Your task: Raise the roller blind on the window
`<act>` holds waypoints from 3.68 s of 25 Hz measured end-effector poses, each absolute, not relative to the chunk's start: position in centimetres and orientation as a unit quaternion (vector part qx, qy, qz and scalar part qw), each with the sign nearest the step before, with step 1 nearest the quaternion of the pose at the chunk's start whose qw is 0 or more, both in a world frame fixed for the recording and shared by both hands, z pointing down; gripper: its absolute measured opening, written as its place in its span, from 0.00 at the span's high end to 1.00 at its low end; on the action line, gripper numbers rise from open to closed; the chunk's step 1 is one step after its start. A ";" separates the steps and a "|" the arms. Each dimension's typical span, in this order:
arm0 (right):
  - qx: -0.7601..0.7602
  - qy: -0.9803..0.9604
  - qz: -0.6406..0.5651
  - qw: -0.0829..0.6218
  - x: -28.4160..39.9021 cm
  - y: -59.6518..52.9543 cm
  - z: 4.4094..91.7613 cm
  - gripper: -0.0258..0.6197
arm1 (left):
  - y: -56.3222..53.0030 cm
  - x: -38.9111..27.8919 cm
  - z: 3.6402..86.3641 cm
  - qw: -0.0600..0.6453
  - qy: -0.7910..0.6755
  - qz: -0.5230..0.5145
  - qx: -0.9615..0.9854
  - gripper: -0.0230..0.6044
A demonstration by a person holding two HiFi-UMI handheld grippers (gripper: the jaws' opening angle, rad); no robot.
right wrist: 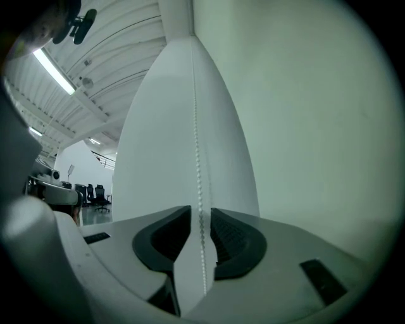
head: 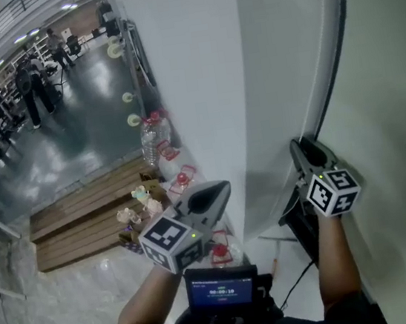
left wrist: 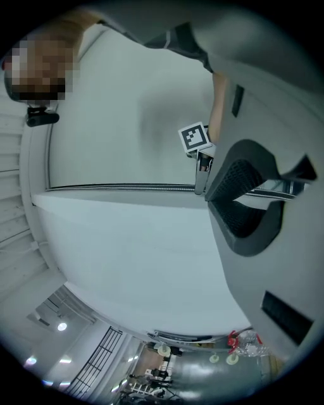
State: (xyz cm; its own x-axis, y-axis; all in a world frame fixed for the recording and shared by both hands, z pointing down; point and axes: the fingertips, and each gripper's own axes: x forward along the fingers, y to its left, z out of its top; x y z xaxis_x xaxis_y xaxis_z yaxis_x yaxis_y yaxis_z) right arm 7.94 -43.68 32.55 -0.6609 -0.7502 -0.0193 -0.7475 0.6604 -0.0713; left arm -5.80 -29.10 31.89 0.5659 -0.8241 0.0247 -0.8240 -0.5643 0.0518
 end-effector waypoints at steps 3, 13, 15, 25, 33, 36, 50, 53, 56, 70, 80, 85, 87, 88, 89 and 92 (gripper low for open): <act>-0.405 0.913 -0.032 0.026 7.6 -43.9 32.7 0.94 | -29.5 -6.3 32.0 0.033 -0.468 -0.005 0.883 0.98; -0.362 0.931 -0.041 0.036 6.3 -39.1 33.2 0.96 | -29.9 -6.0 32.0 0.031 -0.430 -0.016 0.902 0.98; -0.358 0.932 -0.037 0.035 6.3 -37.5 33.2 0.96 | -29.6 -5.3 32.0 0.032 -0.416 -0.020 0.909 0.98; -0.353 0.934 -0.044 0.035 7.1 -30.2 32.5 0.96 | -27.8 -0.3 30.7 0.031 -0.331 -0.038 0.942 0.98; -0.367 0.928 -0.051 0.034 7.5 -28.7 32.7 0.96 | -27.7 2.4 28.0 0.006 -0.287 -0.056 0.956 0.98; -0.378 0.925 -0.042 0.015 7.5 -28.7 33.4 0.96 | -27.8 2.8 27.7 0.001 -0.281 -0.054 0.958 0.98; -0.383 0.923 -0.026 -0.012 5.7 -27.9 34.8 0.95 | -27.9 6.1 25.5 -0.012 -0.224 -0.057 0.973 0.98; -0.382 0.923 -0.030 -0.011 5.8 -28.0 34.8 0.95 | -27.9 7.0 24.8 -0.008 -0.197 -0.059 0.979 0.75; -0.382 0.924 -0.030 -0.011 5.9 -27.9 34.9 0.95 | -28.3 8.0 25.0 -0.012 -0.194 -0.044 0.980 0.74; -0.388 0.920 -0.045 0.008 6.4 -28.5 35.4 0.95 | -29.4 9.0 26.1 -0.016 -0.187 -0.051 0.981 0.96; -0.406 0.910 -0.078 -0.022 6.5 -29.8 40.0 0.95 | -31.1 8.7 30.9 -0.002 -0.208 -0.022 0.978 0.96; -0.414 0.904 -0.097 -0.035 6.7 -30.6 42.5 0.95 | -31.9 8.7 33.6 0.006 -0.212 -0.003 0.977 0.96; -0.415 0.903 -0.101 -0.038 6.7 -30.7 43.1 0.95 | -32.0 8.7 34.4 0.008 -0.214 0.008 0.977 0.96; -0.416 0.903 -0.103 -0.040 6.7 -30.8 43.3 0.95 | -32.1 8.7 34.7 0.009 -0.215 0.012 0.977 0.96; -0.417 0.902 -0.105 -0.043 6.8 -30.9 43.5 0.95 | -32.1 8.8 35.0 0.009 -0.216 0.017 0.976 0.96; -0.419 0.899 -0.113 -0.053 7.0 -31.1 44.6 0.95 | -32.3 8.8 36.4 0.011 -0.223 0.037 0.974 0.96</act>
